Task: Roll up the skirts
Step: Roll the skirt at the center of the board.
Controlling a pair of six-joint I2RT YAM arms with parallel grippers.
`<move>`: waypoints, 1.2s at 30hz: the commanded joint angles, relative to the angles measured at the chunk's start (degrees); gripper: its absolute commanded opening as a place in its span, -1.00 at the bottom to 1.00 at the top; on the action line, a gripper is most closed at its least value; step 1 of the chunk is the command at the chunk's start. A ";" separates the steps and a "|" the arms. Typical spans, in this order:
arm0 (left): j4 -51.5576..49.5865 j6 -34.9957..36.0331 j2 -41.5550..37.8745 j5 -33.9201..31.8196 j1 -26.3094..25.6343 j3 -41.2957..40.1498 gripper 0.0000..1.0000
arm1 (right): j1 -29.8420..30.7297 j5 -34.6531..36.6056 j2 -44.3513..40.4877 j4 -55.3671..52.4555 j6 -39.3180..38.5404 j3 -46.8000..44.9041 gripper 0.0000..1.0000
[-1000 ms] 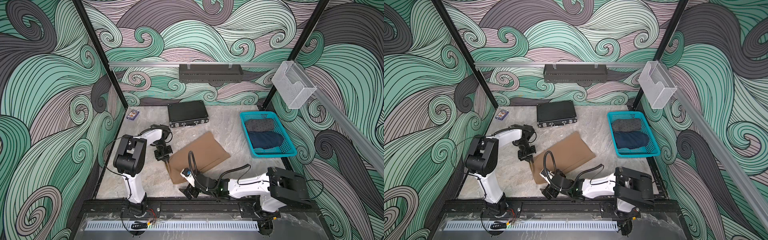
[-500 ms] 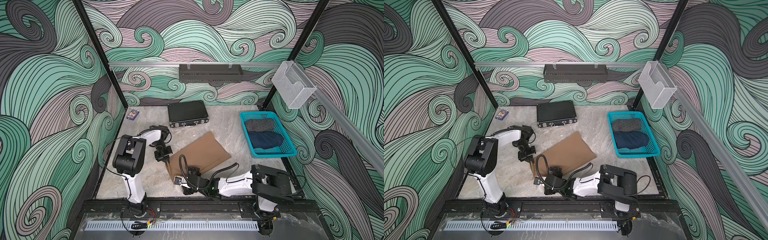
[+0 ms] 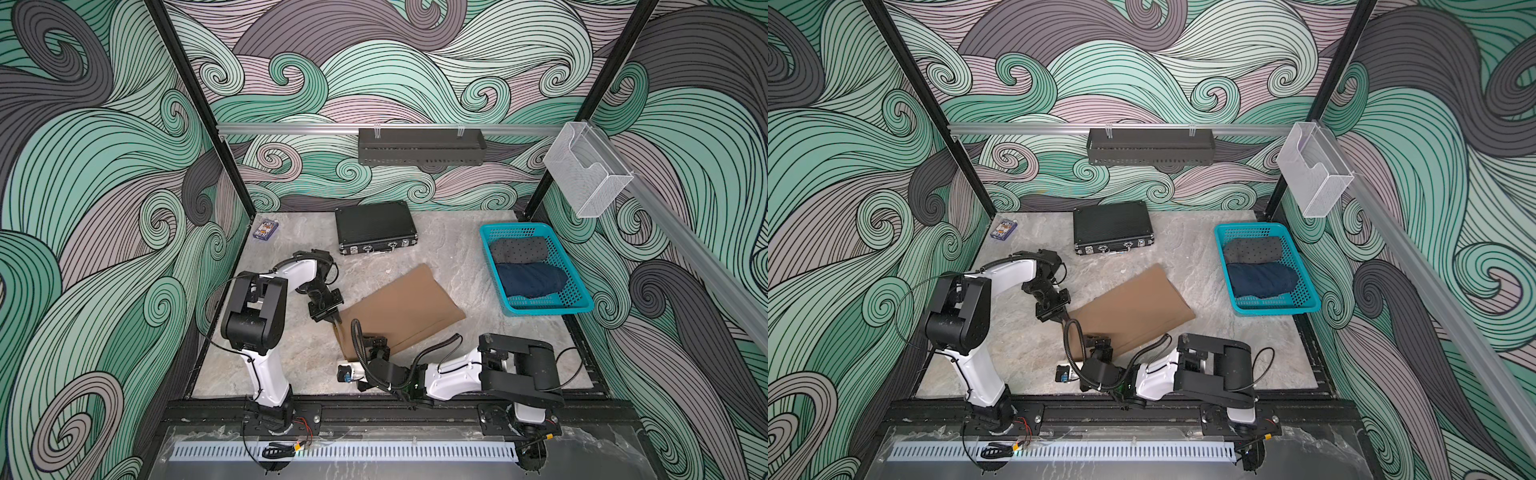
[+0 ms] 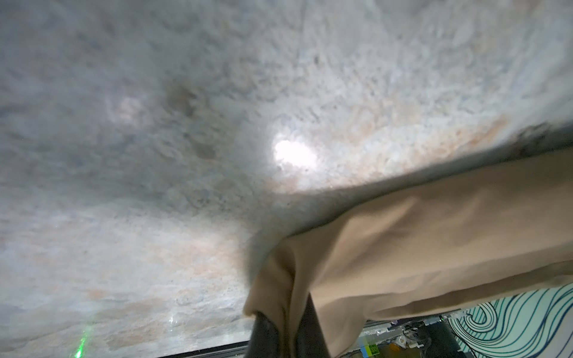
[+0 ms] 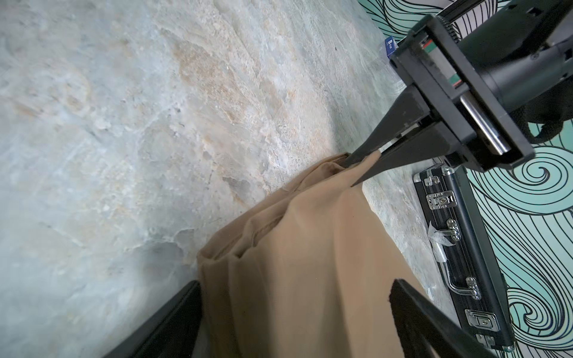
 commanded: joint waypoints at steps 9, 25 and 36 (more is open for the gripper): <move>1.13 0.05 -1.56 3.93 1.28 -0.95 -1.00 | -0.55 -2.11 4.89 -12.20 6.27 4.28 0.37; 6.03 -2.92 -9.21 4.95 3.22 -2.47 -0.02 | -2.62 -6.64 1.99 -7.92 28.87 2.56 -1.00; 9.92 -4.35 -19.90 2.90 3.52 -4.85 0.37 | -15.80 -26.21 -7.34 6.98 66.16 -9.71 -1.00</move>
